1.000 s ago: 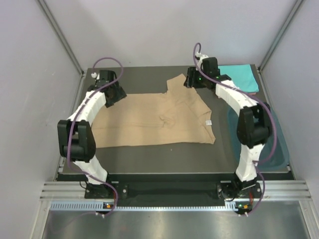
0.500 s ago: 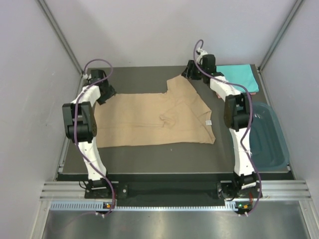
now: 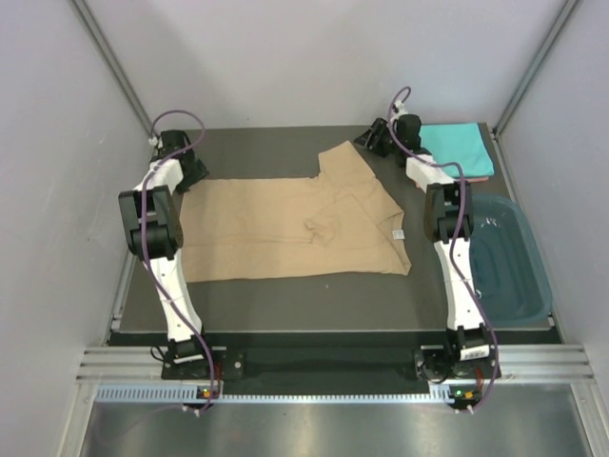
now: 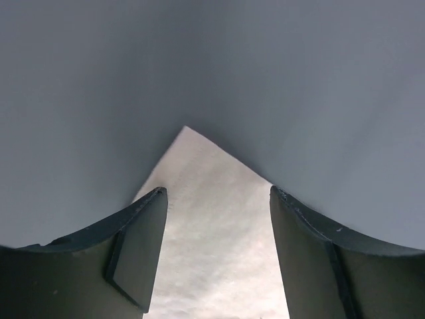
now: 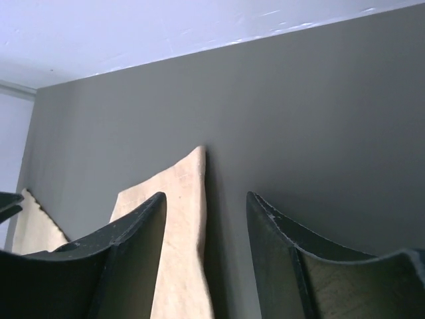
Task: Fold and stack the t-shirts
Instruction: Fold the tshirt
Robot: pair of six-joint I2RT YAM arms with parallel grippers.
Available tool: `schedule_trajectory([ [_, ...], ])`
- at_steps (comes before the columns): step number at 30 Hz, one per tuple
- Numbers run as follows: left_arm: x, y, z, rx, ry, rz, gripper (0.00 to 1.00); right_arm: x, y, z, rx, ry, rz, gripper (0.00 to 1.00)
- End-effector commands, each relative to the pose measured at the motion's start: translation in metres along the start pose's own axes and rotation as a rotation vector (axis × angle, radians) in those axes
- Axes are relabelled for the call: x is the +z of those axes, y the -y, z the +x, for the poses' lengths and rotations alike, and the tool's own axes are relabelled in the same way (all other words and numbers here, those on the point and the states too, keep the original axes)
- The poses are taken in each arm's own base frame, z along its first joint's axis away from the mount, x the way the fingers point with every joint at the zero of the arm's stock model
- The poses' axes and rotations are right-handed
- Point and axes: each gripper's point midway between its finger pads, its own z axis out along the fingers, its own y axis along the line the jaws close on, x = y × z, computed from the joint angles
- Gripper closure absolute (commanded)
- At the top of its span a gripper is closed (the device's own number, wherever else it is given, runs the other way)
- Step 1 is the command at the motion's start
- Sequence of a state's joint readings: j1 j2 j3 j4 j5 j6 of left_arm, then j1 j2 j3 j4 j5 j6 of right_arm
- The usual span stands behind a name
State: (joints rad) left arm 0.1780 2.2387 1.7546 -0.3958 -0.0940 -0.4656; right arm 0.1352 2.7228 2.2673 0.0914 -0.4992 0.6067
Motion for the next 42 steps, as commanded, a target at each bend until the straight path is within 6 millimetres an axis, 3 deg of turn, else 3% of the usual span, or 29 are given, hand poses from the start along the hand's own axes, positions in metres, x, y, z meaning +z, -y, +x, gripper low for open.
schedule_trajectory([
  [1,0.003,-0.007,-0.025,-0.004,0.055,-0.013,0.32,0.006,-0.038,-0.028,-0.041,0.082,-0.103,0.49],
  [6,-0.002,-0.015,-0.035,-0.024,0.083,-0.070,0.33,0.018,-0.033,-0.007,-0.021,0.049,-0.091,0.52],
  [9,-0.009,-0.024,-0.052,-0.008,0.138,-0.134,0.32,0.021,-0.032,-0.001,0.018,0.038,-0.101,0.56],
  [12,-0.010,-0.030,-0.055,0.038,0.137,-0.171,0.33,0.020,-0.024,0.003,0.039,0.022,-0.054,0.57],
  [20,0.011,-0.021,-0.043,0.116,0.078,-0.076,0.35,0.020,-0.021,0.023,0.076,-0.043,-0.056,0.56],
  [26,0.019,-0.020,-0.027,0.104,0.030,-0.057,0.37,0.017,-0.025,0.018,0.039,-0.040,-0.061,0.58],
  [29,0.023,-0.020,-0.024,0.101,0.017,-0.054,0.40,0.018,-0.026,0.016,0.039,-0.034,-0.074,0.65],
  [32,0.025,-0.020,-0.023,0.101,0.015,-0.056,0.46,0.018,-0.030,0.014,0.038,-0.026,-0.095,0.76],
  [38,0.022,-0.013,-0.033,0.096,0.026,-0.035,0.75,0.020,-0.034,0.010,0.039,-0.006,-0.118,0.98],
  [39,0.021,-0.011,-0.034,0.098,0.025,-0.029,0.79,0.020,-0.035,0.008,0.034,0.006,-0.127,1.00],
  [41,0.020,-0.011,-0.035,0.106,0.017,-0.032,1.00,0.019,-0.039,0.005,0.031,0.016,-0.147,1.00],
  [42,0.019,-0.011,-0.035,0.106,0.015,-0.033,1.00,0.019,-0.042,0.001,0.020,0.033,-0.160,1.00],
])
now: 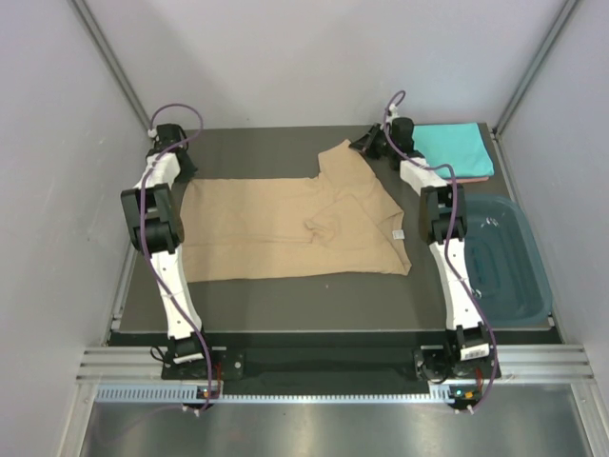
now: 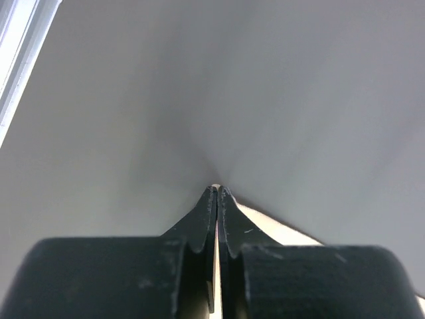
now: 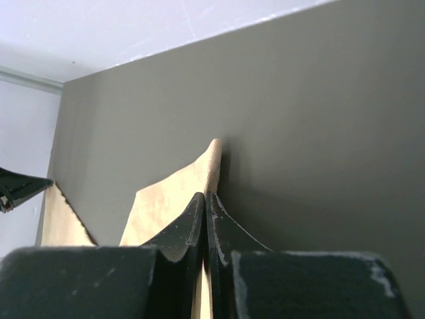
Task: Fold and stack the t-shirts
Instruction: Fold the tshirt
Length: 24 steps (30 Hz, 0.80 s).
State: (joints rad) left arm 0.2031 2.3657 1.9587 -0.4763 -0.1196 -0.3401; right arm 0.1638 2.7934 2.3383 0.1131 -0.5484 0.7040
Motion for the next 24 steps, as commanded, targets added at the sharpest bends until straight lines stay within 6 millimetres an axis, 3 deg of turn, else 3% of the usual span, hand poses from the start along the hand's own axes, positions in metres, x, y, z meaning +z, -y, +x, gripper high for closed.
schedule_trajectory([
  [1,-0.004,0.000,-0.010,0.002,0.002,0.011,1.00,0.002,-0.027,-0.022,-0.067,0.073,-0.098,1.00],
  [4,-0.010,0.002,-0.014,-0.002,0.009,0.018,1.00,-0.006,-0.037,-0.035,-0.112,0.120,-0.116,1.00],
  [5,-0.012,0.000,-0.014,-0.007,0.010,0.014,1.00,-0.013,-0.050,-0.049,-0.137,0.153,-0.125,1.00],
  [7,-0.017,0.002,-0.018,-0.013,0.023,0.019,1.00,-0.020,-0.055,-0.054,-0.172,0.182,-0.134,1.00],
  [11,-0.025,-0.003,-0.020,-0.023,0.034,-0.003,1.00,-0.036,-0.085,-0.076,-0.240,0.217,-0.183,1.00],
  [24,-0.047,-0.007,-0.026,-0.044,0.091,-0.009,1.00,-0.087,-0.111,-0.076,-0.331,0.245,-0.227,1.00],
])
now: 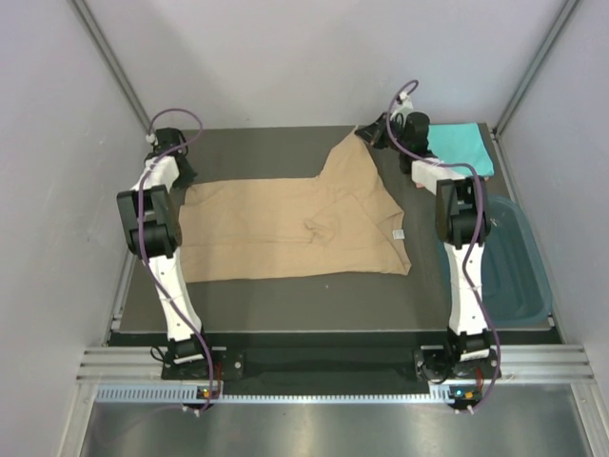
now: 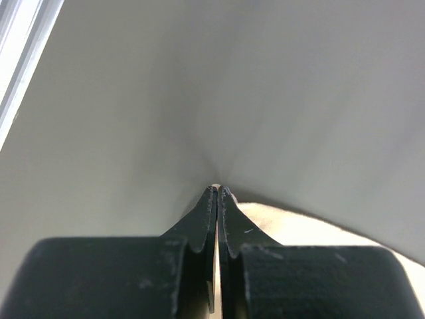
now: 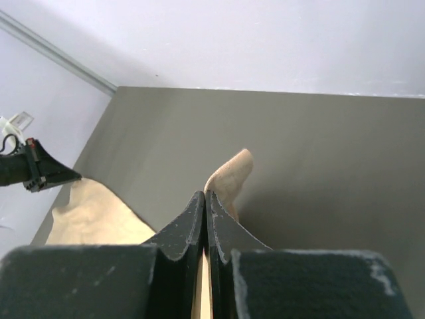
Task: Fold and stack the t-shirts
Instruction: Fold the tshirt
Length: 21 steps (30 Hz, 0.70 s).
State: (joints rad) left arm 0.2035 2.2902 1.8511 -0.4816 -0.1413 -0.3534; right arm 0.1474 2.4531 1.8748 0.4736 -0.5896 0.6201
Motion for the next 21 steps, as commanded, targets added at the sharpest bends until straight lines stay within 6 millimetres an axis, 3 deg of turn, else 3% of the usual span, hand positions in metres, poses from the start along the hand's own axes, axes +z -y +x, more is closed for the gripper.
schedule_trajectory([
  [1,-0.033,0.000,-0.038,-0.037,0.117,0.016,1.00,-0.020,-0.042,-0.053,-0.134,0.111,-0.091,1.00],
  [5,-0.041,0.002,-0.045,-0.042,0.143,0.022,1.00,-0.028,-0.049,-0.052,-0.152,0.112,-0.111,1.00],
  [8,-0.035,0.008,-0.045,-0.039,0.139,0.052,0.99,-0.028,-0.052,-0.051,-0.157,0.102,-0.122,1.00],
  [11,-0.027,0.010,-0.041,-0.039,0.109,0.055,0.73,-0.026,-0.052,-0.044,-0.141,0.089,-0.135,1.00],
  [14,-0.015,0.015,-0.033,-0.039,0.090,0.079,0.65,-0.024,-0.050,-0.036,-0.114,0.078,-0.154,1.00],
  [16,-0.012,0.016,-0.035,-0.028,0.099,0.087,0.54,-0.022,-0.050,-0.029,-0.101,0.066,-0.164,1.00],
  [21,0.003,0.009,-0.033,-0.012,0.069,0.070,0.51,-0.016,-0.047,-0.024,-0.093,0.056,-0.170,1.00],
])
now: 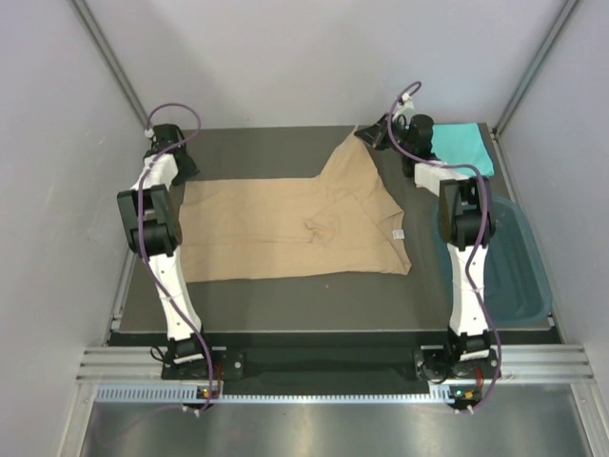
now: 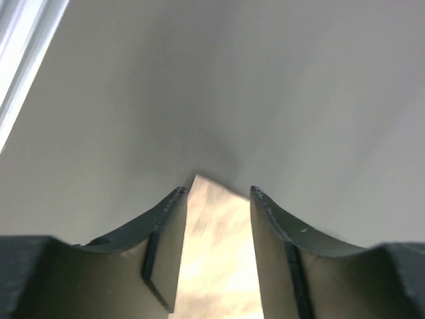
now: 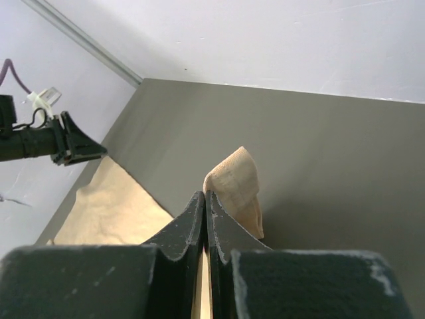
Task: Fold and stack the t-shirts
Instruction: Fold the tshirt
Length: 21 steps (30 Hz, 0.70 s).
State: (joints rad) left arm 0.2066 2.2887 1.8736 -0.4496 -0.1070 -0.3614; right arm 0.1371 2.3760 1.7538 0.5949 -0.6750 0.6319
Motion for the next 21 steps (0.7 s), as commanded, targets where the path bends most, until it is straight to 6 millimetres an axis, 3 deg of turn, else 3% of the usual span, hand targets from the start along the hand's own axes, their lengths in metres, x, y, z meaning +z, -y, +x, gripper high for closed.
schedule_trajectory([
  [1,0.008,-0.002,-0.021,0.006,0.031,0.024,0.53,0.006,-0.020,-0.020,-0.059,0.047,-0.074,1.00],
  [8,0.029,-0.015,-0.004,0.030,-0.028,0.002,0.59,0.009,-0.016,-0.018,-0.043,0.046,-0.078,1.00],
  [15,0.033,-0.016,0.008,0.047,-0.069,0.018,0.69,0.012,-0.013,-0.016,-0.031,0.042,-0.075,1.00],
  [21,0.016,-0.020,-0.001,0.041,-0.047,-0.009,0.58,0.013,-0.013,-0.018,-0.023,0.041,-0.075,1.00],
])
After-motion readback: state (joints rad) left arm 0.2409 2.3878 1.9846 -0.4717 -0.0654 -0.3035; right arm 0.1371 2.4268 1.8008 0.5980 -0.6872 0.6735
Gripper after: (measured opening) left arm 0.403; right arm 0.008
